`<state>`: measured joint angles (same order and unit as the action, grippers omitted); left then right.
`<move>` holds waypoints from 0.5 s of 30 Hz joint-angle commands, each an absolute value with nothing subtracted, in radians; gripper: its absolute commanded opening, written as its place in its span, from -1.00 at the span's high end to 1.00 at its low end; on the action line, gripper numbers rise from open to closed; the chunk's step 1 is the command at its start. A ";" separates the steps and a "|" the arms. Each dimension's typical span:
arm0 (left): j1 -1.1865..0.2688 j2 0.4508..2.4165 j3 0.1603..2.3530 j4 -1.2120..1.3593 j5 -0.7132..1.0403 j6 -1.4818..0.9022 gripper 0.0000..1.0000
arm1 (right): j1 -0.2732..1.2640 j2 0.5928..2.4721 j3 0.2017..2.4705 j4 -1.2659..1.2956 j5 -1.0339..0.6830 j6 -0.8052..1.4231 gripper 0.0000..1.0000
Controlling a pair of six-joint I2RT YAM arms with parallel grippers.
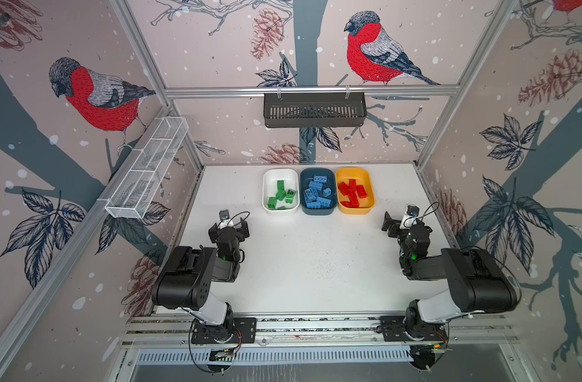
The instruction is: Sort the legos into containers by color
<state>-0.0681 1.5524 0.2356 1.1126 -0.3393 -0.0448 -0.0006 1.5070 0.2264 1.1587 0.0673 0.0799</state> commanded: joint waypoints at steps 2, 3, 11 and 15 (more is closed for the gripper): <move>-0.064 1.559 0.227 1.321 -0.330 -0.031 -0.97 | 0.003 1.501 0.232 1.203 0.098 0.074 -0.99; -0.066 1.569 0.220 1.356 -0.331 -0.023 -0.97 | 0.003 1.497 0.237 1.183 0.099 0.077 -0.99; -0.066 1.561 0.221 1.334 -0.331 -0.027 -0.97 | 0.005 1.498 0.236 1.190 0.101 0.075 -0.99; -0.066 1.563 0.221 1.340 -0.330 -0.026 -0.97 | 0.006 1.504 0.243 1.183 0.104 0.074 -0.99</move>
